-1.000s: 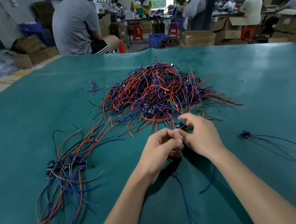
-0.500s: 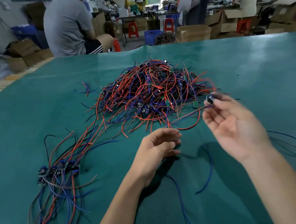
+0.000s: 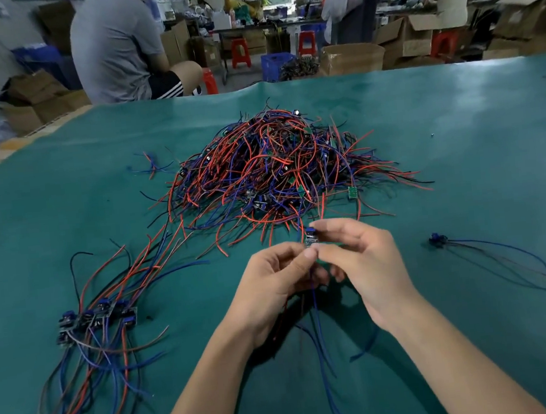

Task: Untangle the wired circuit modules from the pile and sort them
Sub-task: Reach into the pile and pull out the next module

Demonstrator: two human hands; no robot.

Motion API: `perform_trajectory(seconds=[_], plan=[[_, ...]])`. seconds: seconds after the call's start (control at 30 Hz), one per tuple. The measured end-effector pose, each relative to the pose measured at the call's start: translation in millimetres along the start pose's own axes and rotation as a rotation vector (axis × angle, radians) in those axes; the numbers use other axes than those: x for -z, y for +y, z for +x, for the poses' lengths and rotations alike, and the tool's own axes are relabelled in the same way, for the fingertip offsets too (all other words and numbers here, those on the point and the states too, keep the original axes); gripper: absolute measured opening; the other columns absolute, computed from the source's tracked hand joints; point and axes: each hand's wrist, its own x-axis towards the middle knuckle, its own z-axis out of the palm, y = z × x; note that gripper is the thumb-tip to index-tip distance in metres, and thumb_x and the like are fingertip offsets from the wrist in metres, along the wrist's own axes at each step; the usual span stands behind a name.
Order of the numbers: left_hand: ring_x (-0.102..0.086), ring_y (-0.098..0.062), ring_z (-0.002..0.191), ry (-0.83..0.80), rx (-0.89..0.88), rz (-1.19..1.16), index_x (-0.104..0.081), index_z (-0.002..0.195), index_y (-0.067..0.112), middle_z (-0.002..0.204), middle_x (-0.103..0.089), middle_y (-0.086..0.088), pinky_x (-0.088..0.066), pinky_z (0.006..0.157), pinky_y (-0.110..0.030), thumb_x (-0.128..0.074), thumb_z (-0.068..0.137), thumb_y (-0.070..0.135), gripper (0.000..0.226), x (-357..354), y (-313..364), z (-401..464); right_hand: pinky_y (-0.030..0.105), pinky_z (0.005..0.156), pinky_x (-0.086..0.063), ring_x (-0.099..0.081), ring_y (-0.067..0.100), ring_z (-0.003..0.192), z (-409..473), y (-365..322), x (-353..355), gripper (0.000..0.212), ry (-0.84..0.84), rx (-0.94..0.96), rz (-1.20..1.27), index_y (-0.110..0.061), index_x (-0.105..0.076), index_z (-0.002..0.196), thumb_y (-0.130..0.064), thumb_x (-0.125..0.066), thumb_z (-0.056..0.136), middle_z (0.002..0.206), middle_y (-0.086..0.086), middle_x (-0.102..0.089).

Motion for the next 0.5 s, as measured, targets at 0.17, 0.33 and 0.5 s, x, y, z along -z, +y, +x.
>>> perform_trajectory(seconds=[0.17, 0.33, 0.5], plan=[[-0.057, -0.014, 0.059, 0.052, -0.014, -0.04, -0.064, 0.086, 0.004, 0.063, -0.058, -0.005, -0.051, 0.065, -0.022, -0.059, 0.094, 0.01, 0.012, -1, 0, 2, 0.02, 0.051, -0.043, -0.059, 0.009, 0.063, 3, 1, 4, 0.027, -0.047, -0.083, 0.113, -0.018, -0.083, 0.096, 0.003, -0.072, 0.086, 0.081, 0.002, -0.074], [-0.053, -0.016, 0.056, 0.05, -0.001, 0.032, -0.069, 0.085, 0.004, 0.059, -0.055, -0.007, -0.047, 0.059, -0.02, -0.061, 0.095, 0.009, 0.014, 0, -1, 2, 0.02, 0.053, -0.046, -0.059, 0.009, 0.062, 6, 2, 7, 0.022, 0.087, -0.011, 0.111, -0.018, -0.083, 0.085, 0.001, -0.073, 0.089, 0.084, 0.004, -0.078], [-0.054, -0.015, 0.055, 0.034, -0.006, 0.072, -0.073, 0.074, 0.016, 0.06, -0.056, -0.007, -0.047, 0.061, -0.023, -0.063, 0.095, 0.011, 0.024, 1, -2, 2, 0.017, 0.057, -0.049, -0.061, 0.008, 0.062, 9, 6, 12, 0.019, 0.166, 0.083, 0.016, -0.02, -0.082, 0.081, -0.002, -0.079, 0.084, 0.076, 0.002, -0.077]])
